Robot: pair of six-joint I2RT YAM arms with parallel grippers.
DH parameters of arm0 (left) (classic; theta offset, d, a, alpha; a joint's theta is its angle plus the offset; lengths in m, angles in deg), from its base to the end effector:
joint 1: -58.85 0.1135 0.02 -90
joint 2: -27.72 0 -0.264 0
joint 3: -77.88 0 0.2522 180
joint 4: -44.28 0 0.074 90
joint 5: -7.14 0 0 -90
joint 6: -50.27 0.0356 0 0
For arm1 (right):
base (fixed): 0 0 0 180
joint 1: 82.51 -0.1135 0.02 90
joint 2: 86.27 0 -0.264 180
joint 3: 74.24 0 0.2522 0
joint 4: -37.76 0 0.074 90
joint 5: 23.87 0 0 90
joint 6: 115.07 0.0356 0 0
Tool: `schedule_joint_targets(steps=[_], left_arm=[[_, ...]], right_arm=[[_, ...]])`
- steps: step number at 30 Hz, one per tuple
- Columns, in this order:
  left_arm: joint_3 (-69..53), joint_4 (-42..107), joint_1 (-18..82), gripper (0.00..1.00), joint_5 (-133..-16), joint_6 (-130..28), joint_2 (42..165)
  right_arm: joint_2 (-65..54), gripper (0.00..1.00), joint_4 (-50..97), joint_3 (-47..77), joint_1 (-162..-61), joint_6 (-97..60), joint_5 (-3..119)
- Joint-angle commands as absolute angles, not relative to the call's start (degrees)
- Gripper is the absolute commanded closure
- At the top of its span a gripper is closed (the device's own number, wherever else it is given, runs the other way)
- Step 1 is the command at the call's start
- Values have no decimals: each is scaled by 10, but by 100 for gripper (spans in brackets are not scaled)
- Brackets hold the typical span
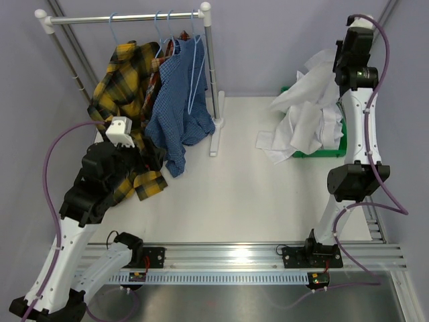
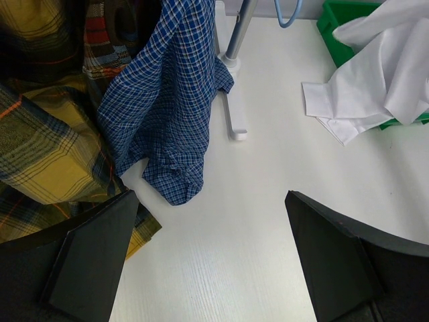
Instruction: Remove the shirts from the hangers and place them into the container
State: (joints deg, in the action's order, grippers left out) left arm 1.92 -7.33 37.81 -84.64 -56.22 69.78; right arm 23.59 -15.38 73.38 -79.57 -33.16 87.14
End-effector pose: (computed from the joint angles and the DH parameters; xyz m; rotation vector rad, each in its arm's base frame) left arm 0.1289 -0.0484 0.3977 0.0539 1.9006 -0.4188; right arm 0.4113 -0.0339 0.4878 0.1760 1.8383 -0.4714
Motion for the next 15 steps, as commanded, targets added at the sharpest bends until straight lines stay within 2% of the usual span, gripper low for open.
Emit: schedule_joint_targets(steps=[1,8,15], left_arm=[[29,-65,380,1,-847,-556,697],[38,-65,379,1,-847,-557,696],[44,-65,380,1,-846,-558,696]], right_arm=[[254,100,-140,640,-794,-314,815],[303,100,-107,538,-764,-232,790],[415,100,-211,582,-743,-203,777]])
